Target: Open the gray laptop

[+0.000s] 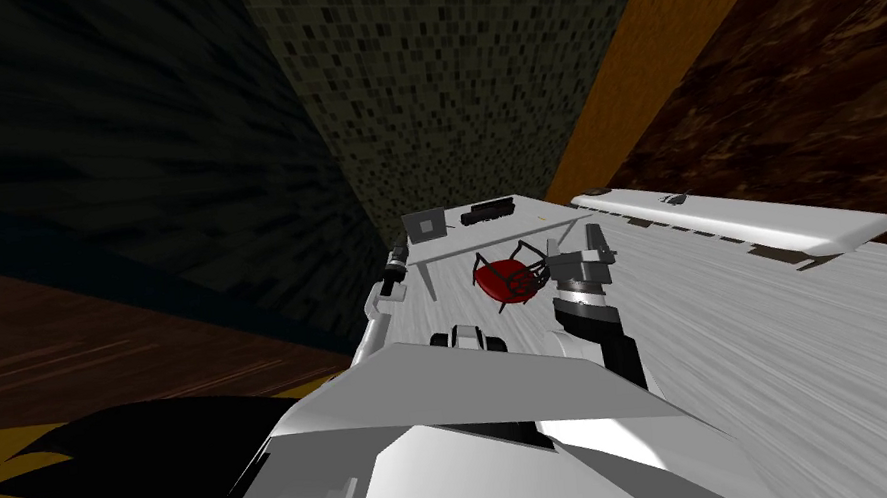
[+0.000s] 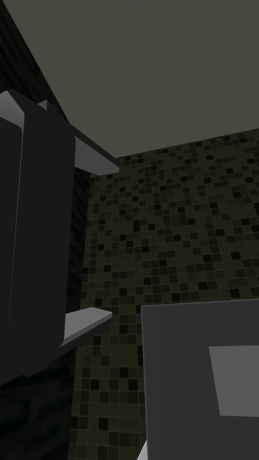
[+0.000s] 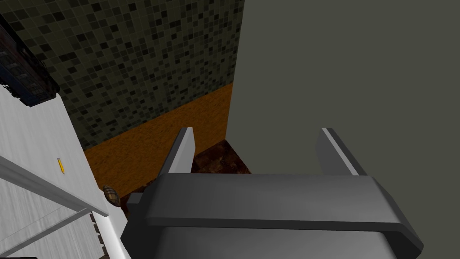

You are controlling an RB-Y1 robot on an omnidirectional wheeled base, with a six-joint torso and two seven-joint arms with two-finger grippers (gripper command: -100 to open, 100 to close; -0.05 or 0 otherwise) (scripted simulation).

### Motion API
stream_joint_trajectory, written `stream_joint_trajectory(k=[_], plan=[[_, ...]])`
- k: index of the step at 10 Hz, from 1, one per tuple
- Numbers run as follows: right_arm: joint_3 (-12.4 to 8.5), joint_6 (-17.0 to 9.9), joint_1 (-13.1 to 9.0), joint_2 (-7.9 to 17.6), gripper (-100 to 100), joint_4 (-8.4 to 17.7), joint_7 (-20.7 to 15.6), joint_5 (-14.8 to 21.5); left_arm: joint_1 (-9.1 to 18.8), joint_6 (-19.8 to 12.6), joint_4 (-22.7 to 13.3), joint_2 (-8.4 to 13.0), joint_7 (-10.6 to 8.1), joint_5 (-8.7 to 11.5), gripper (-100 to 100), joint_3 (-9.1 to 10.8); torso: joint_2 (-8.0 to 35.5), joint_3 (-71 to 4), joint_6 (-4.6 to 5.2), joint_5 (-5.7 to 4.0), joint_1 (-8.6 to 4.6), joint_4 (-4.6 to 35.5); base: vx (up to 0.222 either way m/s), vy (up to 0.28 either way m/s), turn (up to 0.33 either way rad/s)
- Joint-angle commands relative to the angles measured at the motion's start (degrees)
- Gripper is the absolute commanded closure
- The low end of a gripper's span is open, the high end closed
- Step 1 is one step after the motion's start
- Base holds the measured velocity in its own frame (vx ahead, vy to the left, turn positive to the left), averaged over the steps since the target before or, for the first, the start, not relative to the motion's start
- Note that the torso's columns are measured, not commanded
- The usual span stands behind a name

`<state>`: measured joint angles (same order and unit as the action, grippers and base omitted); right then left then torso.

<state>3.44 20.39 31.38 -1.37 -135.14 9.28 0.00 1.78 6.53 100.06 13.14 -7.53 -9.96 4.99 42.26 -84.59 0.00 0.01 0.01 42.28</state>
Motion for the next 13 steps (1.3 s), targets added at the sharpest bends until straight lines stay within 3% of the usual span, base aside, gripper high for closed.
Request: stream_joint_trajectory(k=[1, 2, 4, 6, 7, 8, 13], plan=[[0.0, 0.0, 0.0, 0.0, 0, 0.0, 0.0, 0.0, 3.6, -3.8, -3.7, 0.2, -0.72, -0.7, -100, 1.12, 0.0, 0.0, -0.02, 0.0, 0.04, 0.0, 0.014, -0.057, -0.018], [0.0, 0.0, 0.0, 0.0, 0, 0.0, 0.0, 0.0, 4.5, -3.8, -4.6, 0.2, -0.72, -0.7, -100, 1.12, 0.0, 0.0, 0.0, -0.01, -0.01, 0.0, 0.008, -0.052, -0.01], [0.0, 0.0, 0.0, 0.0, 0, 0.0, 0.0, 0.0, 9.0, -7.7, -8.9, 0.9, -1.82, -1.3, -100, 2.76, 0.0, 0.0, 0.0, -0.01, -0.04, 0.0, 0.009, -0.074, -0.024], [0.0, 0.0, 0.0, 0.0, 0, 0.0, 0.0, 0.0, 10.3, -8.4, -10.6, 0.9, -1.82, -1.3, -100, 2.76, 0.0, 0.0, -0.01, -0.02, -0.02, 0.0, 0.014, -0.049, -0.003], [0.0, 0.0, 0.0, 0.0, 0, 0.0, 0.0, 0.0, 12.8, -10.7, -12.8, 1.2, -2.38, -1.5, -100, 3.58, 0.0, 0.0, -0.01, 0.03, 0.14, 0.0, 0.016, -0.033, -0.019], [0.0, 0.0, 0.0, 0.0, 0, 0.0, 0.0, 0.0, 13.2, -10.7, -13.6, 1.2, -2.38, -1.5, -100, 3.58, 0.0, 0.0, 0.0, 0.02, 0.07, 0.0, 0.018, -0.032, -0.009], [0.0, 0.0, 0.0, 0.0, 0, 0.0, 0.0, 0.0, 21.4, -17.3, -22.0, 2.4, -4.07, -1.8, -100, 5.95, 0.0, 0.0, -0.01, -0.01, 0.01, 0.0, 0.023, -0.044, -0.01]])
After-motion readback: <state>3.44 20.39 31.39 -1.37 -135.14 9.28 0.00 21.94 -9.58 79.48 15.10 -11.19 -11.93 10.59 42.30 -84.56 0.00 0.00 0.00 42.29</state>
